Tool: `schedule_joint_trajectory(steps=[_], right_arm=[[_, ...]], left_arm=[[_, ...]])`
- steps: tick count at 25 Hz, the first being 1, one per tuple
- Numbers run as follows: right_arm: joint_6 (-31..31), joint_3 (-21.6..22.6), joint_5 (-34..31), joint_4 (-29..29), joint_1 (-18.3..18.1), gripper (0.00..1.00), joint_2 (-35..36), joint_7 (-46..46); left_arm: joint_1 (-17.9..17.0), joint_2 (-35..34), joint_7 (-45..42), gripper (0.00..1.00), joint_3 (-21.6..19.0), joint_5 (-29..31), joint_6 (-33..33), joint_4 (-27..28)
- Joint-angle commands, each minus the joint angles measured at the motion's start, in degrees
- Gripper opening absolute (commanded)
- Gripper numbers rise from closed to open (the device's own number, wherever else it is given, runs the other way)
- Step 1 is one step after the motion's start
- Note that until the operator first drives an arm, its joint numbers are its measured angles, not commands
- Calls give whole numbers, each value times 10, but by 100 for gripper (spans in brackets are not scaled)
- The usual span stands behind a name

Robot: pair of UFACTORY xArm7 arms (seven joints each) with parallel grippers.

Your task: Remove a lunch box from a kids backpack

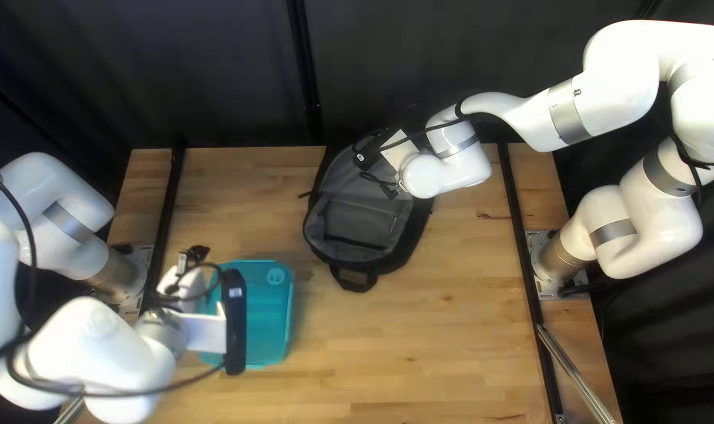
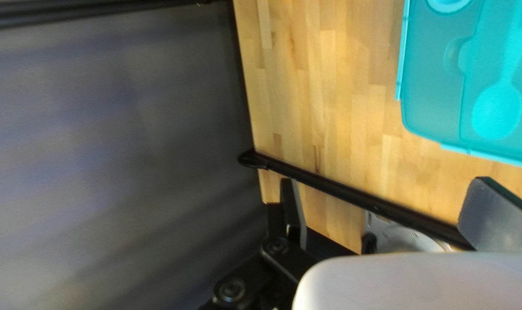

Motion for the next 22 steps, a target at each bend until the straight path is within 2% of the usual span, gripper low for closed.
schedule_joint_trajectory(steps=[1, 10, 19, 20, 21, 22], right_arm=[[0, 0, 0, 0, 0, 0, 0, 0], [0, 0, 0, 0, 0, 0, 0, 0], [0, 0, 0, 0, 0, 0, 0, 0], [0, 0, 0, 0, 0, 12, 0, 0], [0, 0, 0, 0, 0, 74, 0, 0], [0, 0, 0, 0, 0, 83, 0, 0]], left_arm=[[7, -53, 33, 100, 14, -32, 47, 38], [15, -97, 59, 100, 24, -73, 137, 132], [15, -98, 56, 100, 22, -75, 138, 133], [15, -98, 56, 100, 22, -75, 138, 133], [15, -98, 56, 100, 22, -75, 138, 133], [15, -98, 56, 100, 22, -75, 138, 133]])
